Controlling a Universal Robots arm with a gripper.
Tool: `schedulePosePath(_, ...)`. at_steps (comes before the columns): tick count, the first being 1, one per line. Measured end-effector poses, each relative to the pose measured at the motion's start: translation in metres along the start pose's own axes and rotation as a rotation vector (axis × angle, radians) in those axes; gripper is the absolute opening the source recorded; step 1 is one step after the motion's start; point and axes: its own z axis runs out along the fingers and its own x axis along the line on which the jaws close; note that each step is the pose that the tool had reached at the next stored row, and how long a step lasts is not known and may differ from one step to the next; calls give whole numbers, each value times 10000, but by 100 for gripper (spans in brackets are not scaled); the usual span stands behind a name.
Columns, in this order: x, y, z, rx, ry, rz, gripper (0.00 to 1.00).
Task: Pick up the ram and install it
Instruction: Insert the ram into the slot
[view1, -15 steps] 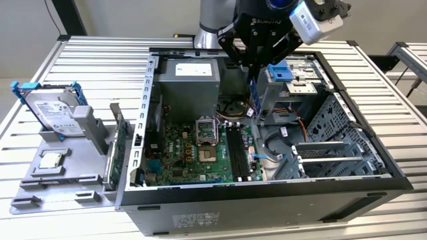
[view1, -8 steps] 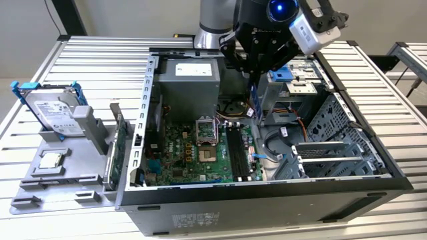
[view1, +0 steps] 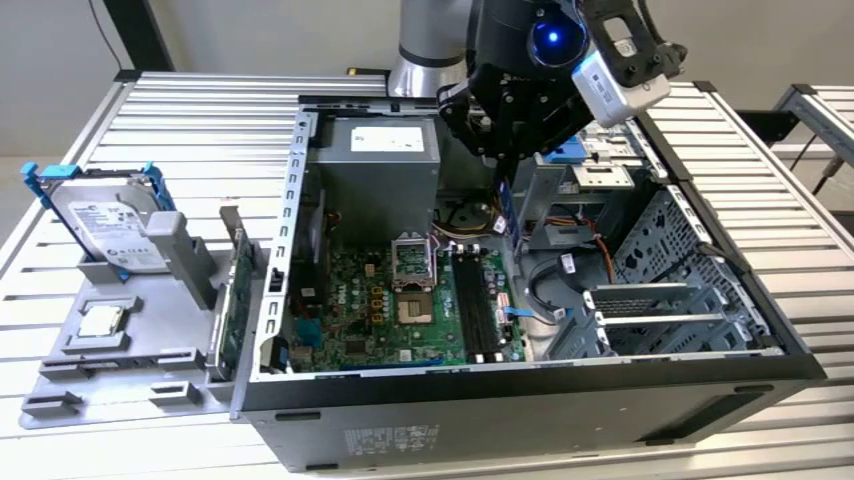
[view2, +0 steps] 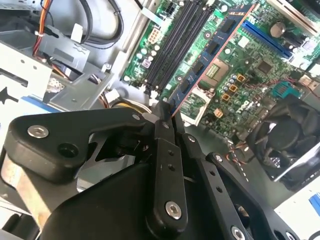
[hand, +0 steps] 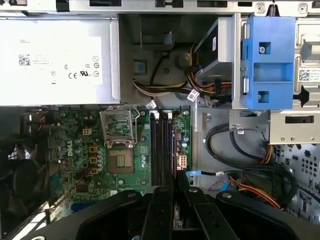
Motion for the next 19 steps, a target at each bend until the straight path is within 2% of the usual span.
schedulePosePath(14,9,-2,253,1,0,4,0)
schedulePosePath(19,9,-2,264,4,1,4,0)
